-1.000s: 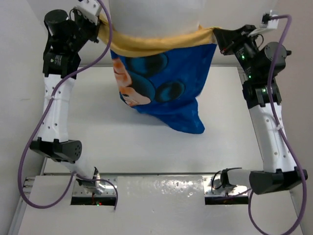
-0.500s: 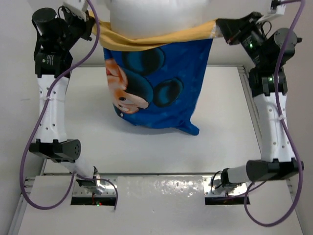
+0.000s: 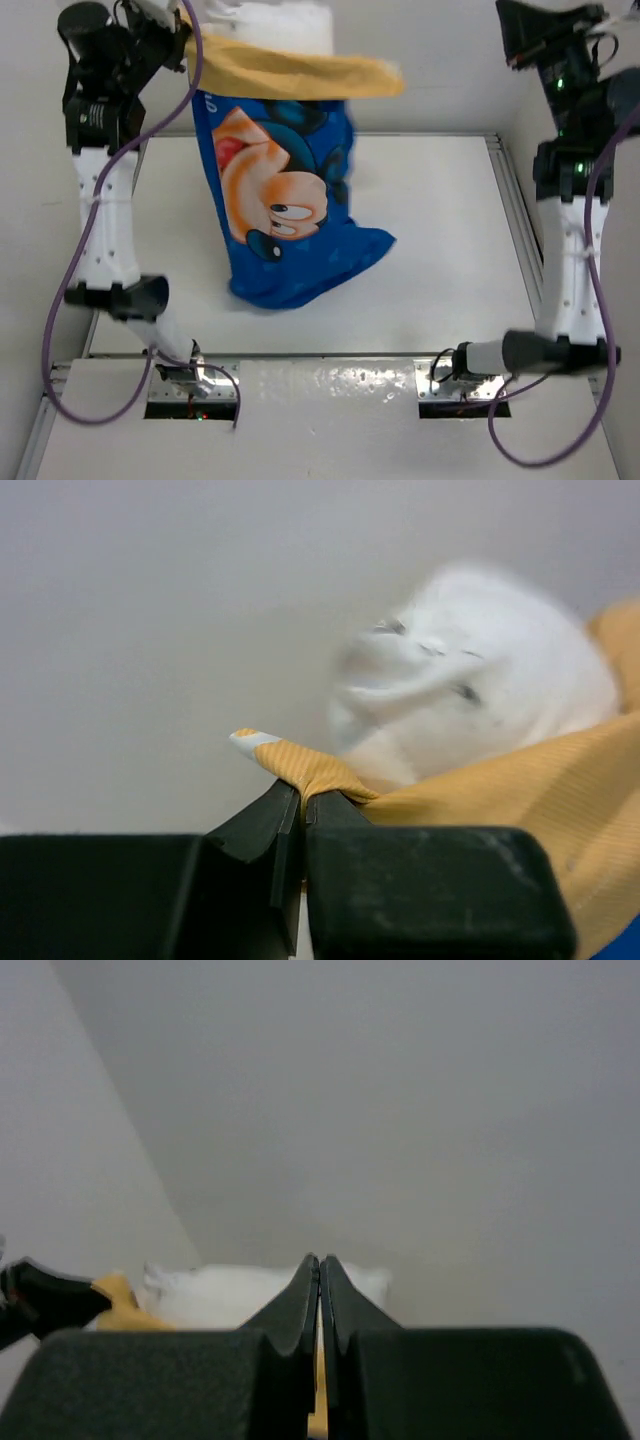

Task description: Put the pillow into the pillowcase

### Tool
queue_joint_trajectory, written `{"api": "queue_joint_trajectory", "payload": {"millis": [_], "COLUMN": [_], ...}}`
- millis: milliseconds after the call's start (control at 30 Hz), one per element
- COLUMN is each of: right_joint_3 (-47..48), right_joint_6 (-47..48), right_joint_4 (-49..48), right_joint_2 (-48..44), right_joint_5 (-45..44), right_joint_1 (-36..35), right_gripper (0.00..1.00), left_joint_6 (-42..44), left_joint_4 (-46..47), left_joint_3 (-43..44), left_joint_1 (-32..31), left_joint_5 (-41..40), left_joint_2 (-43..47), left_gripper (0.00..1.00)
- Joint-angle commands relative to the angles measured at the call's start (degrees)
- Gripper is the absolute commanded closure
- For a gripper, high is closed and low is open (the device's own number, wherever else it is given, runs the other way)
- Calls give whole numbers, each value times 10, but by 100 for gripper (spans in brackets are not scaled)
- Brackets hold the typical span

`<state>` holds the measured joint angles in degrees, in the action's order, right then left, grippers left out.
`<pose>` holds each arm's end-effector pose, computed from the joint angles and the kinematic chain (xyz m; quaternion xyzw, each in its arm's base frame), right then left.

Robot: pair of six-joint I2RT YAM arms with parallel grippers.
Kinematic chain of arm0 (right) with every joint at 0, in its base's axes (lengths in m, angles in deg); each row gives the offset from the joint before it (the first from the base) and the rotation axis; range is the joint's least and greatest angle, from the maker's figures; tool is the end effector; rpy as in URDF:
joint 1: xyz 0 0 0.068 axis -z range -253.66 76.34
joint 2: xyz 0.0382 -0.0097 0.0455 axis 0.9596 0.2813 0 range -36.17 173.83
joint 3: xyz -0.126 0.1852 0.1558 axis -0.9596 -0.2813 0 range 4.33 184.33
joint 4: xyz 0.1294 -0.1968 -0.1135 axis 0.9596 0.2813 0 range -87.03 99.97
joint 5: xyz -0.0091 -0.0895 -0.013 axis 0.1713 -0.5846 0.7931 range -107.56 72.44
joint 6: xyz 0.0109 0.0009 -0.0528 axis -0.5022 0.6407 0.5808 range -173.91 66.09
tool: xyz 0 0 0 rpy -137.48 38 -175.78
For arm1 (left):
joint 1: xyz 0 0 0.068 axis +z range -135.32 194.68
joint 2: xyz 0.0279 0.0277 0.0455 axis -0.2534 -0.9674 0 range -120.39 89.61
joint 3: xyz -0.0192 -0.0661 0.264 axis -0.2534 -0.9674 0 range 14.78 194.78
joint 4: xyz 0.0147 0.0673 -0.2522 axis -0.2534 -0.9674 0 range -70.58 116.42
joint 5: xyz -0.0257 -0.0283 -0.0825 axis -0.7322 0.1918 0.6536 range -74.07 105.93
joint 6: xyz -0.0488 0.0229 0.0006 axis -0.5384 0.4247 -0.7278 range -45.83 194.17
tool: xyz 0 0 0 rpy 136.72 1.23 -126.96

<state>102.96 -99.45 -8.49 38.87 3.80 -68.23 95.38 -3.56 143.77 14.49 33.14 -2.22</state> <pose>0.2403 -0.0098 0.5830 0.0466 0.4800 0.3793 0.7897 0.2945 -0.0115 0.5866 0.2317 0.6218 0.0380 0.7472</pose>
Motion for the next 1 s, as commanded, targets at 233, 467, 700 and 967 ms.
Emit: {"api": "queue_joint_trajectory", "payload": {"millis": [233,467,700,967], "right_joint_3": [28,-142,-199,-346], "right_joint_6": [-16,46,-43,-60], "right_joint_4": [-62,-37,-91,-111], "right_joint_2": [32,44,106,64], "right_joint_5": [-18,-28,113,109], "right_joint_1": [-30,-143,-107,-9], "right_gripper": [100,74,8,1], "left_joint_6": [129,169,146,236], "left_joint_4": [124,98,31,-127], "left_joint_3": [14,26,175,110], "left_joint_1": [-93,-179,-258,-283], "left_joint_5": [-3,-25,56,79], "left_joint_2": [28,-4,-24,41], "left_gripper": [100,100,100,100]}}
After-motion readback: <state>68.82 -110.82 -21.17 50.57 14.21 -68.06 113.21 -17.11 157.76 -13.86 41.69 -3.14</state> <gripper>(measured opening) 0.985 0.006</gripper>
